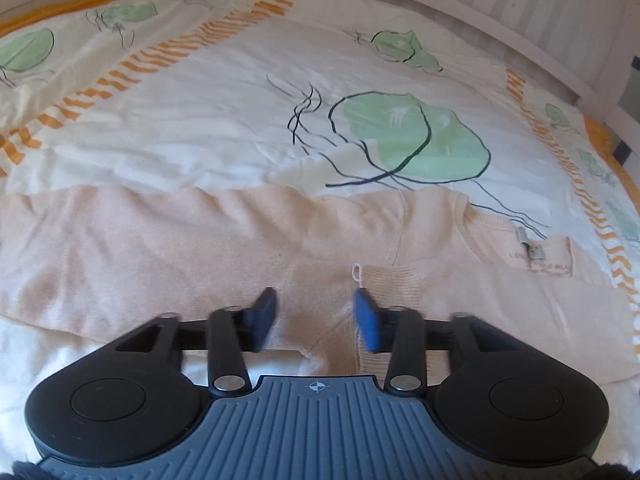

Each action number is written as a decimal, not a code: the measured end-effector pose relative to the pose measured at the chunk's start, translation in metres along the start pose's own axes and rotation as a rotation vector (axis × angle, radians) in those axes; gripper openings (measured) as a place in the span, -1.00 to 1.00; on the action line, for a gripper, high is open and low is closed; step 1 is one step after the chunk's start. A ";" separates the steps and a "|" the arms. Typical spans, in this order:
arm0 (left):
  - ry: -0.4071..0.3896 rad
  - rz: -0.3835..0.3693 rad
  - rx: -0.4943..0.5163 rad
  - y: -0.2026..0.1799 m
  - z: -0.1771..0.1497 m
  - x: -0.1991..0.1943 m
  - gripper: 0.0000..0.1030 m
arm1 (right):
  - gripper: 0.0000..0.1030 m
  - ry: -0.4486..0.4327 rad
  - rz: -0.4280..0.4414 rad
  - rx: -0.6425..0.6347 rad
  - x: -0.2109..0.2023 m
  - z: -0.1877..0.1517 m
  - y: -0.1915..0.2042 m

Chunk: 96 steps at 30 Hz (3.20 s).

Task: Fold small clothes

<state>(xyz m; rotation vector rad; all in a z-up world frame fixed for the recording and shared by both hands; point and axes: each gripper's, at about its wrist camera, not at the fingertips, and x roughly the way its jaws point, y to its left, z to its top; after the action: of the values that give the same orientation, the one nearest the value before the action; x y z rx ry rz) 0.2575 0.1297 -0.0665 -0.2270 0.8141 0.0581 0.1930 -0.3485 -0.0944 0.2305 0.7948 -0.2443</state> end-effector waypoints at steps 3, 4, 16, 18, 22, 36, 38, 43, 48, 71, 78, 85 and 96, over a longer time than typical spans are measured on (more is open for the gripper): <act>-0.023 -0.032 0.043 -0.009 0.001 -0.010 0.40 | 0.96 -0.062 0.003 -0.009 -0.009 0.005 0.005; -0.028 -0.038 0.062 -0.013 0.001 -0.012 0.45 | 1.00 -0.082 0.011 -0.018 -0.011 0.007 0.009; 0.051 -0.075 0.129 -0.047 -0.020 0.016 0.80 | 0.99 -0.002 0.043 -0.128 0.039 0.014 0.051; 0.065 -0.069 0.136 -0.045 -0.027 0.022 0.80 | 0.99 -0.030 0.047 -0.138 0.037 0.005 0.043; 0.042 -0.058 0.211 -0.051 -0.036 0.026 0.99 | 0.99 -0.027 0.040 -0.131 0.032 0.005 0.039; -0.035 -0.060 0.223 -0.053 -0.048 0.026 0.99 | 0.99 -0.033 0.052 -0.144 0.074 0.058 0.061; -0.042 -0.064 0.220 -0.052 -0.049 0.025 0.99 | 0.99 -0.012 0.032 -0.127 0.085 0.054 0.053; -0.056 -0.065 0.217 -0.052 -0.050 0.025 0.99 | 0.99 -0.025 0.029 -0.102 0.072 0.049 0.041; -0.062 -0.064 0.217 -0.053 -0.051 0.025 1.00 | 0.99 -0.064 0.094 -0.058 0.037 0.044 0.036; -0.063 -0.087 0.198 -0.049 -0.048 0.014 0.99 | 1.00 0.014 0.267 -0.225 -0.026 -0.062 0.114; -0.103 -0.104 0.131 -0.027 -0.043 -0.033 0.99 | 1.00 -0.031 0.225 -0.304 -0.026 -0.075 0.122; -0.109 -0.020 -0.035 0.043 -0.029 -0.060 0.99 | 1.00 -0.061 0.230 -0.304 -0.025 -0.079 0.121; -0.210 0.157 -0.532 0.170 -0.017 -0.093 0.99 | 1.00 -0.071 0.214 -0.313 -0.025 -0.081 0.124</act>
<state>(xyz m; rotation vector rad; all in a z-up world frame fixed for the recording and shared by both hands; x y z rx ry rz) 0.1576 0.2951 -0.0409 -0.6473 0.5926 0.4421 0.1591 -0.2038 -0.1175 0.0104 0.7207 0.0744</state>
